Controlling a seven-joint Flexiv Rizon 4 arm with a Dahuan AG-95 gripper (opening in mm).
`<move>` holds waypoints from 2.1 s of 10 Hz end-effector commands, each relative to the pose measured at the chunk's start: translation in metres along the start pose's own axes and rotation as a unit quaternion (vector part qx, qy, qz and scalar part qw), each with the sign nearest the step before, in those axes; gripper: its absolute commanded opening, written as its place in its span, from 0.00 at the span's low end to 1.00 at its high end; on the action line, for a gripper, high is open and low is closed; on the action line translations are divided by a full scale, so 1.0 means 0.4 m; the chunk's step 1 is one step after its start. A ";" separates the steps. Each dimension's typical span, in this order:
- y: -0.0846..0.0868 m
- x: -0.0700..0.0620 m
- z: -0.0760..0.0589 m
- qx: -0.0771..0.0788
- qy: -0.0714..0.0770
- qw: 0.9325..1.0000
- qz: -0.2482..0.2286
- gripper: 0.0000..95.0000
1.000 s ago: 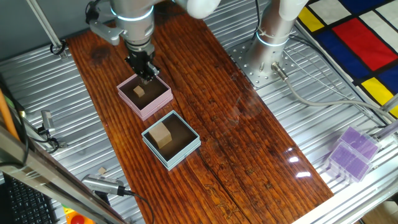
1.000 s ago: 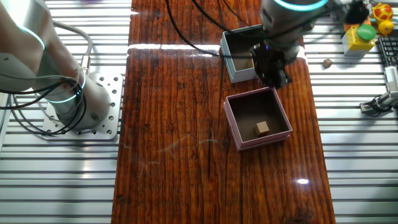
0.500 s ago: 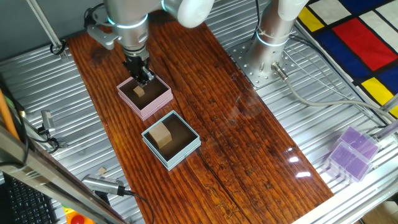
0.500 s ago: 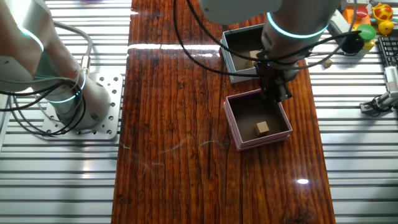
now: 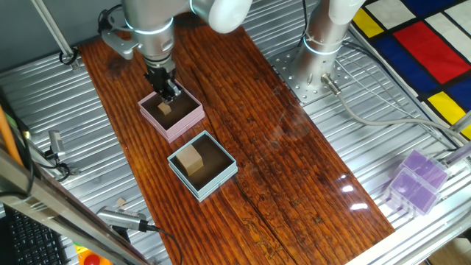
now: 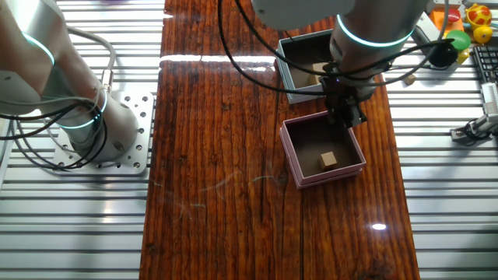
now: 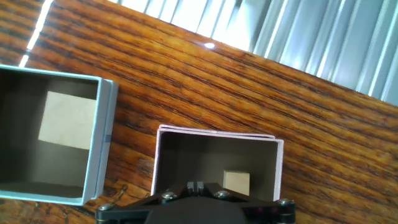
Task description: Move an object from one box to another
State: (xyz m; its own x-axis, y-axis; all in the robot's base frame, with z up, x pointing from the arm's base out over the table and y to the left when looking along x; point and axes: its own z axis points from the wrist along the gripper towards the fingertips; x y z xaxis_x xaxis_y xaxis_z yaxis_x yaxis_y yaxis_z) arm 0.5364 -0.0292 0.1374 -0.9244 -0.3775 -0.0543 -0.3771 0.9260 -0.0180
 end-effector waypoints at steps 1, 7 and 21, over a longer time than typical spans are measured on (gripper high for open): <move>0.001 -0.004 0.001 -0.001 0.004 1.000 -0.004 0.00; -0.008 -0.003 0.034 -0.004 0.001 1.000 -0.002 0.00; -0.017 0.005 0.089 -0.004 0.013 1.000 -0.019 0.00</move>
State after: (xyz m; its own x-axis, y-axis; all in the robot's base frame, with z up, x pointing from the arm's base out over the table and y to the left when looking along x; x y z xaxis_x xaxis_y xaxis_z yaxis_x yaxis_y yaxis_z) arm 0.5398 -0.0361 0.1014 -0.9095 -0.4146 -0.0296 -0.4144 0.9100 -0.0129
